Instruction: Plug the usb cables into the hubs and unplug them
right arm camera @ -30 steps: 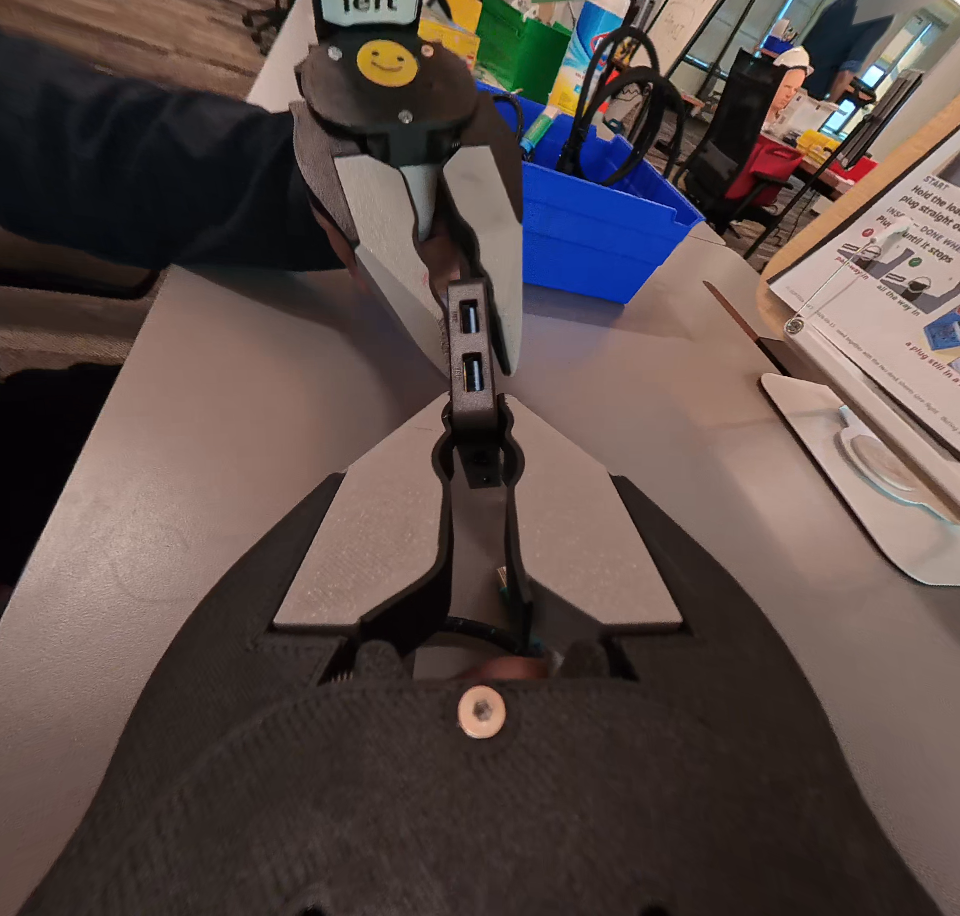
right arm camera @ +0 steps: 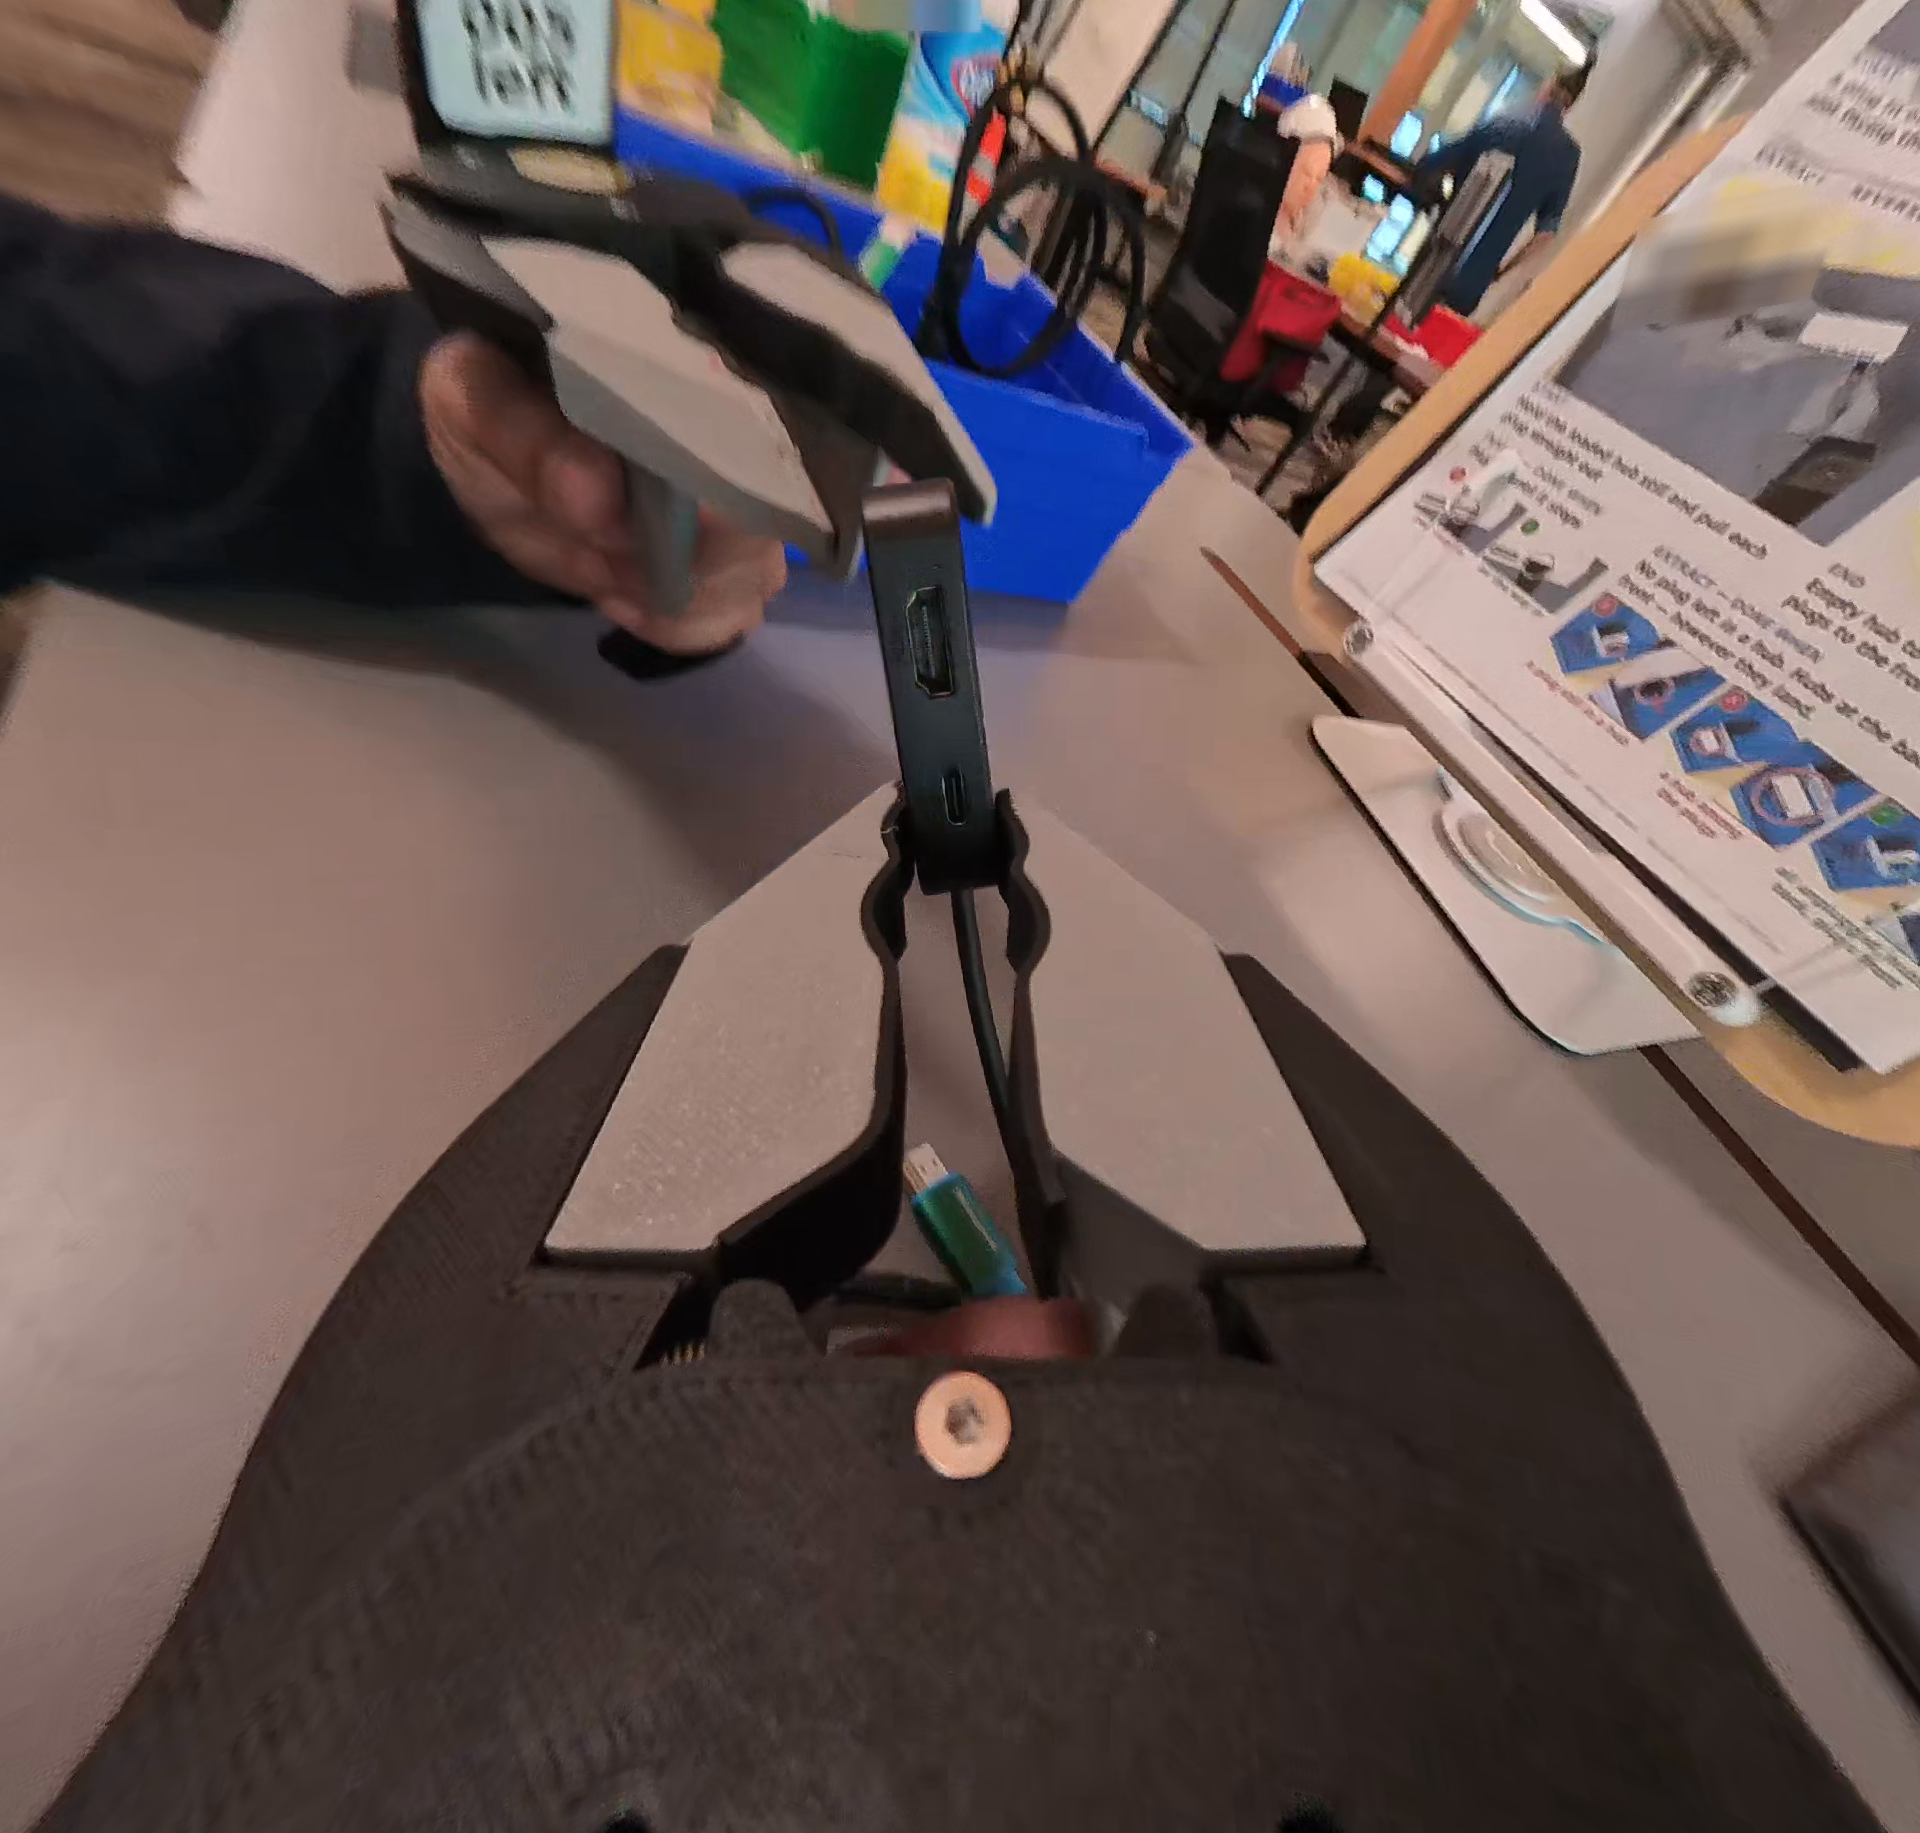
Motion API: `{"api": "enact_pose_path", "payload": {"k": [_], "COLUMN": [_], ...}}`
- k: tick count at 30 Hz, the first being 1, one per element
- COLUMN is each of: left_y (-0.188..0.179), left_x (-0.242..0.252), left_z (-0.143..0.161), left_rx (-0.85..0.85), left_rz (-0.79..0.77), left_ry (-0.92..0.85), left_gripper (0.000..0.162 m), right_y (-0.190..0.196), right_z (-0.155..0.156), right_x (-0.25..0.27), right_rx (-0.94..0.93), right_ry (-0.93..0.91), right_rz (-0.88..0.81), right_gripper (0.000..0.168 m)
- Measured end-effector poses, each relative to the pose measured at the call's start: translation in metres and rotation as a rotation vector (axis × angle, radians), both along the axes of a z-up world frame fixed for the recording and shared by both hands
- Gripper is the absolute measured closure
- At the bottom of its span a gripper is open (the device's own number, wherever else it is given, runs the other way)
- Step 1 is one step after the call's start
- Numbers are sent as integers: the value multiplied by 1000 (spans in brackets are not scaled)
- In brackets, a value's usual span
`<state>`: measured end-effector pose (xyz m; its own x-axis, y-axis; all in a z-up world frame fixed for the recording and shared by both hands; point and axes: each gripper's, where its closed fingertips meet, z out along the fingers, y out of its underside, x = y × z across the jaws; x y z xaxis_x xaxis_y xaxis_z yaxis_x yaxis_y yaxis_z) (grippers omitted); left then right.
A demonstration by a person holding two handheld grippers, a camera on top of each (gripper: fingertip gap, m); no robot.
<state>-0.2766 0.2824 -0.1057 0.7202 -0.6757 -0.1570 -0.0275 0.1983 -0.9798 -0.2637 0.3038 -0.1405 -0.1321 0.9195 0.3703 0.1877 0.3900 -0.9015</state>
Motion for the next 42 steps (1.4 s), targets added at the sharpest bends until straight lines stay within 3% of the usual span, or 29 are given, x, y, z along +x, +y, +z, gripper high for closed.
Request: {"api": "enact_pose_path", "payload": {"k": [4, 10, 16, 22, 27, 31, 38, 42], "left_y": [-1, 4, 3, 9, 13, 13, 19, 19], "left_x": [6, 18, 20, 0, -14, -12, -21, -20], "left_z": [-10, -43, -61, -56, -55, -62, -77, -78], "left_rx": [7, -33, -33, -31, -22, -31, -76, -64], "left_rz": [6, 28, 28, 115, 180, 174, 225, 225], "left_ry": [86, 289, 463, 454, 496, 543, 626, 649], "left_gripper": [136, 133, 148, 151, 151, 151, 151, 151], "right_y": [10, -1, -6, 13, 32, 41, 58, 56], "right_z": [-20, -39, -46, -41, -71, -94, -102, -105], "right_x": [-1, -3, -3, 20, 49, 50, 44, 43], "right_rx": [90, 184, 184, 93, 44, 125, 167, 156], "right_ry": [-104, -182, -208, -230, -438, -572, -728, -780], "right_rz": [-55, -10, 25, -32, -111, -128, -98, -28], "right_gripper": [157, 156, 153, 157, 146, 146, 140, 151]}}
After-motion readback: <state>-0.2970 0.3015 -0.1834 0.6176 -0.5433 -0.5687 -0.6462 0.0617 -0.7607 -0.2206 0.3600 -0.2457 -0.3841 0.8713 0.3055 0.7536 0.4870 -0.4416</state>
